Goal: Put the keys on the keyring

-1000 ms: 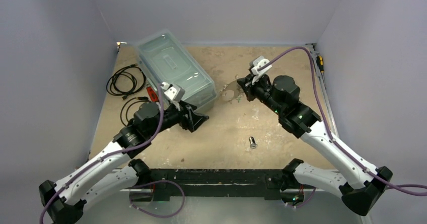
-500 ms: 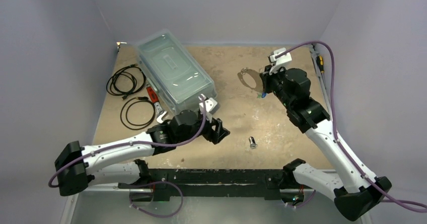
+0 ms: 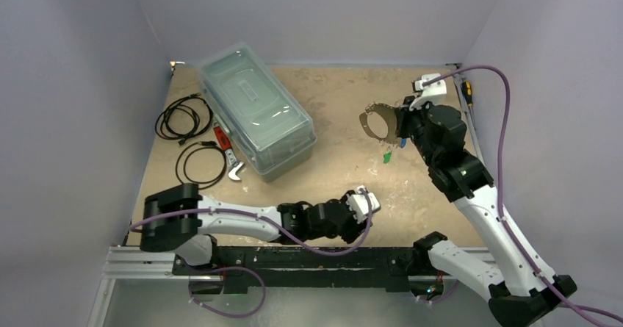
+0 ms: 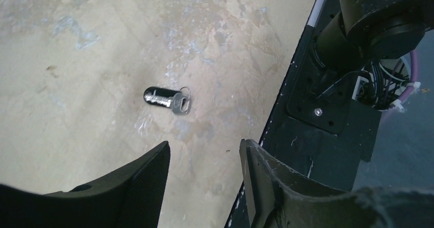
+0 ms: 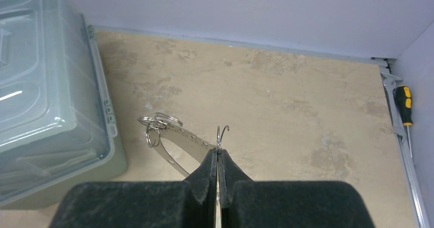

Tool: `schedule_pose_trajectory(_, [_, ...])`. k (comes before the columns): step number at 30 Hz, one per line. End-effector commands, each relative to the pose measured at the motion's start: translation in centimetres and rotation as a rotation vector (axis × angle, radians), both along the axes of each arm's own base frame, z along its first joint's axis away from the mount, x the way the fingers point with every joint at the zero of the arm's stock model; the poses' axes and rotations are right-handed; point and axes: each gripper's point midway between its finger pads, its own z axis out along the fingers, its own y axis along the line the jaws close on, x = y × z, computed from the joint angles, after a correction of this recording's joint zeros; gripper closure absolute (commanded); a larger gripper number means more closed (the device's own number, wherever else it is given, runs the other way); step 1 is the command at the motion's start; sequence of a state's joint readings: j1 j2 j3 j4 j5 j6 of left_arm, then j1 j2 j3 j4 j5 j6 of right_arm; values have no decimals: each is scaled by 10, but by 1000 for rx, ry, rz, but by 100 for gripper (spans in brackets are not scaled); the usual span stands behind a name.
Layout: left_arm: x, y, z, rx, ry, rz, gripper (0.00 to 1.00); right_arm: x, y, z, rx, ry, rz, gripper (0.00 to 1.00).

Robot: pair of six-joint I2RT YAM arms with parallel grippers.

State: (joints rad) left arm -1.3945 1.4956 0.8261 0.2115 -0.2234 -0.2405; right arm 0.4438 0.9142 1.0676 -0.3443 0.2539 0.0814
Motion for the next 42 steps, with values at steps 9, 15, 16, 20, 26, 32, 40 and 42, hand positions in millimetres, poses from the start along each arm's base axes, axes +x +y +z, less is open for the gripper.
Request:
schedule_pose_trajectory(9, [9,-69,-24,24,-160,-6,55,-20,-18,55,54,-111,-45,100])
schedule_pose_trajectory(15, [11,-93,-44,107,-174,-42,56,-26,-19,57,58,-111,-37,100])
schedule_pose_trajectory(16, [12,-95,-47,128,-174,-38,57,-26,-18,58,61,-110,-32,100])
schedule_pose_trajectory(20, [21,-98,-61,220,-191,-10,57,-28,-17,62,66,-113,-18,100])
schedule_pose_trajectory(26, [33,-89,-71,313,-230,50,57,-27,-14,61,65,-110,-7,100])
schedule_pose_trajectory(32, [42,-76,-88,431,-264,82,58,-23,-6,57,64,-94,22,100])
schedule_pose_trajectory(40, [46,-75,-94,463,-287,88,63,-22,1,55,73,-85,55,100])
schedule_pose_trajectory(42, [47,-74,-96,477,-296,91,65,-22,3,54,73,-82,65,100])
